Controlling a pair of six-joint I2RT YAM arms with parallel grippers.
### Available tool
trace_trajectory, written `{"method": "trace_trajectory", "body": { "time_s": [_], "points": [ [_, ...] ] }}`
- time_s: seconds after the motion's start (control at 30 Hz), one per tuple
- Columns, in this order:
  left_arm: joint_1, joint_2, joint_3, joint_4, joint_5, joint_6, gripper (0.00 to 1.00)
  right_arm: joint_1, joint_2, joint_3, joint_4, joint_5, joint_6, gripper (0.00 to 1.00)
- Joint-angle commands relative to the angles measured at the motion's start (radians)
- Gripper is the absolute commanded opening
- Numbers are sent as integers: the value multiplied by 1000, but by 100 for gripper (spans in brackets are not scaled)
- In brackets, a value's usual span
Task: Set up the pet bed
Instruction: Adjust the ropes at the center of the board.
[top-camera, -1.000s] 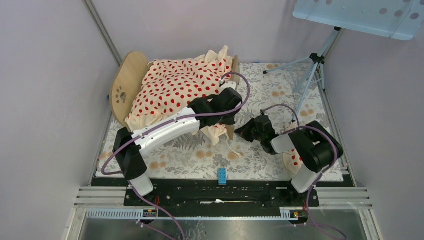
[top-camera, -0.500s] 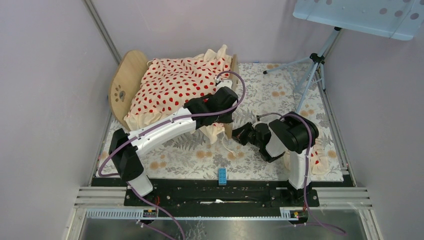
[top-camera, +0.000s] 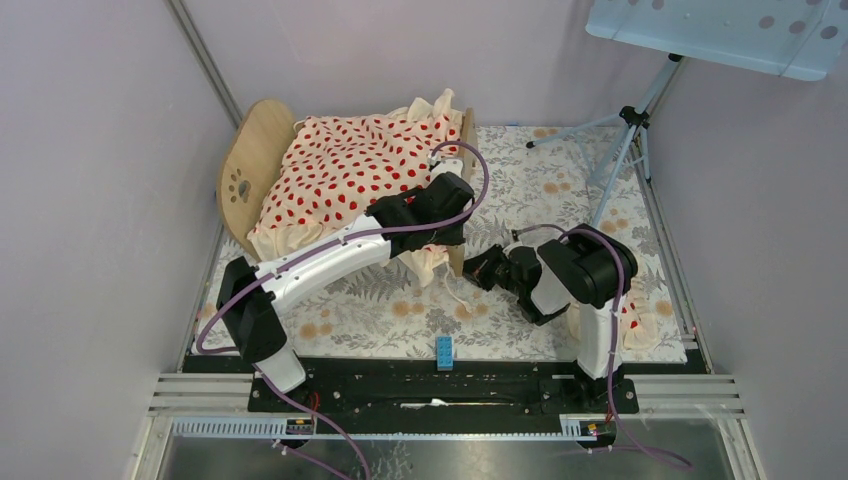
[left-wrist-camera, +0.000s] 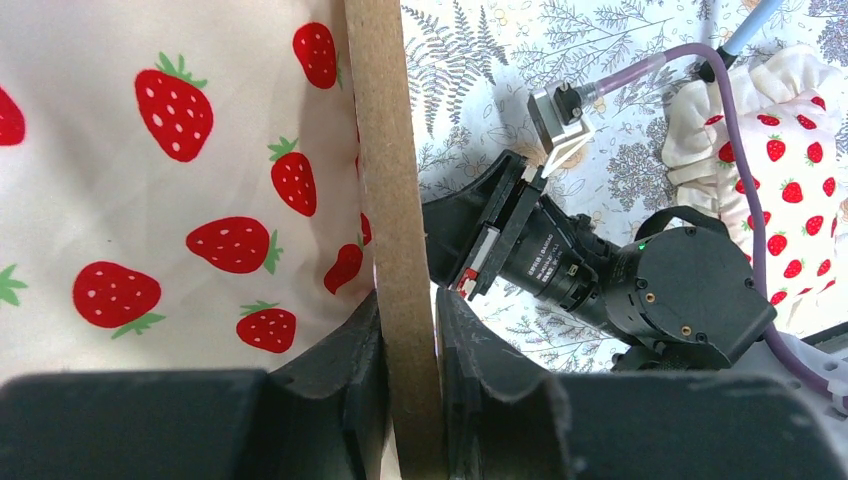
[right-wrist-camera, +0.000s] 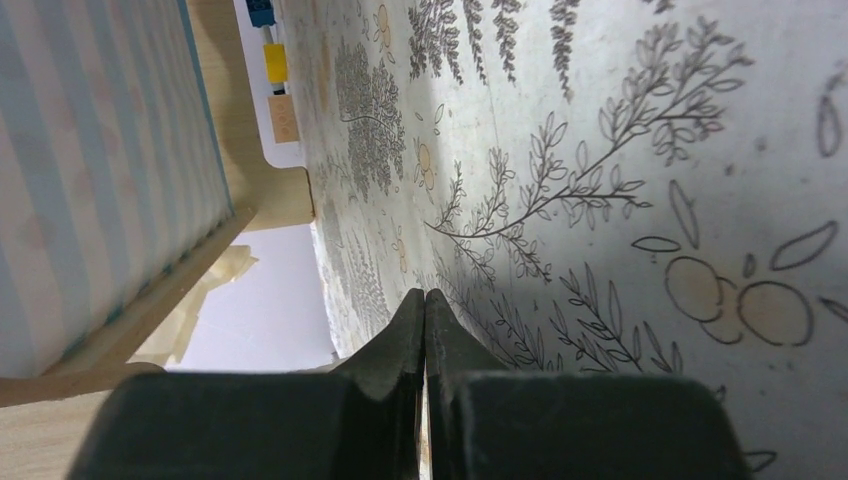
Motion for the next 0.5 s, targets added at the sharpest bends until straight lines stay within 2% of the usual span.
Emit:
{"method": "trace_trajectory", "body": {
  "time_s": [0.0,0.13,0.33,0.47],
  "points": [
    [16,-85,21,179,24,-4,0,93,-23,65,-4,-8,-66,0],
    [18,-80,20,187,32,-6,0,152,-18,44,31,2,-78,0],
    [18,-78,3,205,45,-11,0,208,29,-6,170,0,-50,0],
    [20,-78,-23,223,47,-14,0,217,8,-89,222,36,-37,0]
  ]
}}
